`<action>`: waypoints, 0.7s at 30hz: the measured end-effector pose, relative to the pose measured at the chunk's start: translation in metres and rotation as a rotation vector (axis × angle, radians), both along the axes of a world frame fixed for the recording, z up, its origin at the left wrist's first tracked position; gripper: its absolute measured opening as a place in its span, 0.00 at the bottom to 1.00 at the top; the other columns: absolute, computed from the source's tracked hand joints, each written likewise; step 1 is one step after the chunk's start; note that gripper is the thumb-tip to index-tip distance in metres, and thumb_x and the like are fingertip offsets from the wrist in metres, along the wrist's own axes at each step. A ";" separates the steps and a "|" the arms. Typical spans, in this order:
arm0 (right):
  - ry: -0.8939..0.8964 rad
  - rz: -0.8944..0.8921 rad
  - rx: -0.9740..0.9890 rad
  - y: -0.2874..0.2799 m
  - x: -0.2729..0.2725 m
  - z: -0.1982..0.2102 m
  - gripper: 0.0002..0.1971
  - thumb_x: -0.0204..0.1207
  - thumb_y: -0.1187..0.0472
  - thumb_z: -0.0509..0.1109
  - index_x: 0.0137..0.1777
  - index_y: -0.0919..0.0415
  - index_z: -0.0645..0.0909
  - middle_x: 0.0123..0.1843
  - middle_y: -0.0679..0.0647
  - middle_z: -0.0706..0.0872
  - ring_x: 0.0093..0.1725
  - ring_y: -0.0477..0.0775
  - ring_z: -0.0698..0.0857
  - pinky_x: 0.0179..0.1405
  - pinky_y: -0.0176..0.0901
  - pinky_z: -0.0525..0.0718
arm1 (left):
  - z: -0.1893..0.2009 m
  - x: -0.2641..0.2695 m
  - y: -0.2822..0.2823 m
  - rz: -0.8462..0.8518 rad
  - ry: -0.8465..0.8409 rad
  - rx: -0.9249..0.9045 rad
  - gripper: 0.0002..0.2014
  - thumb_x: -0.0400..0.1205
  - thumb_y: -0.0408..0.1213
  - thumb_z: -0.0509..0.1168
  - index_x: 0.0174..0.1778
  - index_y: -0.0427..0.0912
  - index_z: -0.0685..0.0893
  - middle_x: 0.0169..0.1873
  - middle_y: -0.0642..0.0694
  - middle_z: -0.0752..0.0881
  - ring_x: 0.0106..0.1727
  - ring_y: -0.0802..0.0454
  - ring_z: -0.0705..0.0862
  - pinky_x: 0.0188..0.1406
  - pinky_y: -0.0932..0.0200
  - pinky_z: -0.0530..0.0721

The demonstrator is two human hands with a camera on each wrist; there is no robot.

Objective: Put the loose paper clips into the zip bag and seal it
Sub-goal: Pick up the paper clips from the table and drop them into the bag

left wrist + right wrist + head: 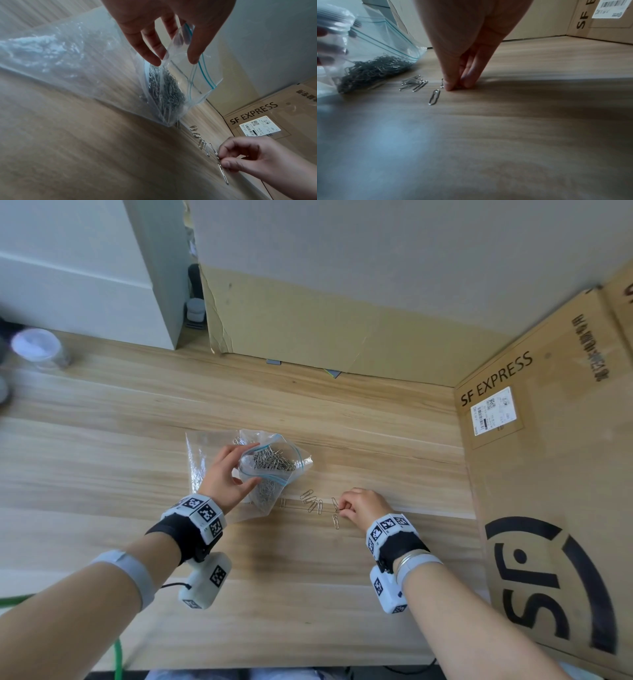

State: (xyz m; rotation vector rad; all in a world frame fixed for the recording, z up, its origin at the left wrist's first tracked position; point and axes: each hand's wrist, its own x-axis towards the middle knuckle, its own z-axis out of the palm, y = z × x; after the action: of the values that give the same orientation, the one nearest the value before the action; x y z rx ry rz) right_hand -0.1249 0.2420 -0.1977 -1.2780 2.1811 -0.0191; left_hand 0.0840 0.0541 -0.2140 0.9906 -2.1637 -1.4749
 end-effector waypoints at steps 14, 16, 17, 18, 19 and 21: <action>0.016 0.024 0.075 -0.002 0.008 0.002 0.12 0.73 0.59 0.71 0.55 0.60 0.81 0.55 0.55 0.86 0.54 0.54 0.83 0.59 0.46 0.80 | 0.005 -0.003 0.002 -0.003 -0.005 0.005 0.29 0.71 0.27 0.71 0.65 0.54 0.73 0.56 0.50 0.71 0.46 0.56 0.74 0.37 0.79 0.80; 0.004 0.015 0.055 -0.003 0.008 0.002 0.10 0.74 0.61 0.70 0.54 0.61 0.82 0.54 0.56 0.86 0.54 0.54 0.83 0.59 0.46 0.80 | 0.005 -0.003 0.002 -0.006 -0.006 0.009 0.29 0.71 0.27 0.71 0.65 0.55 0.72 0.56 0.50 0.71 0.46 0.57 0.74 0.36 0.79 0.79; 0.000 0.007 0.045 -0.004 0.008 0.001 0.10 0.74 0.61 0.70 0.54 0.61 0.82 0.54 0.56 0.86 0.53 0.54 0.83 0.59 0.46 0.80 | 0.006 -0.002 0.002 -0.007 -0.009 0.010 0.29 0.71 0.27 0.71 0.65 0.54 0.73 0.57 0.50 0.71 0.46 0.58 0.74 0.36 0.79 0.79; 0.000 -0.004 0.035 -0.005 0.008 0.000 0.10 0.74 0.61 0.70 0.54 0.61 0.82 0.53 0.56 0.86 0.53 0.54 0.83 0.58 0.45 0.80 | 0.006 -0.002 0.002 -0.007 -0.012 0.009 0.29 0.71 0.27 0.71 0.66 0.53 0.73 0.57 0.50 0.71 0.46 0.60 0.74 0.36 0.79 0.79; 0.002 -0.022 0.021 -0.006 0.008 0.000 0.10 0.74 0.61 0.69 0.54 0.60 0.82 0.53 0.55 0.86 0.53 0.54 0.83 0.57 0.44 0.81 | 0.006 -0.002 0.002 -0.006 -0.015 0.009 0.29 0.71 0.27 0.71 0.66 0.52 0.73 0.57 0.50 0.71 0.46 0.61 0.74 0.36 0.79 0.79; 0.006 -0.077 -0.013 -0.007 0.008 -0.002 0.09 0.74 0.62 0.69 0.53 0.60 0.83 0.52 0.55 0.86 0.51 0.53 0.83 0.57 0.46 0.81 | 0.006 -0.002 0.002 -0.002 -0.019 0.005 0.29 0.71 0.27 0.71 0.67 0.51 0.73 0.56 0.50 0.71 0.45 0.62 0.74 0.36 0.80 0.79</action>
State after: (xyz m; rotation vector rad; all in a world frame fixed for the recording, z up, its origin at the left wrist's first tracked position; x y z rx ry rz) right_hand -0.1165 0.2351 -0.1998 -1.2014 2.2377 -0.0609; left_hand 0.0819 0.0562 -0.2082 1.0084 -2.1752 -1.4789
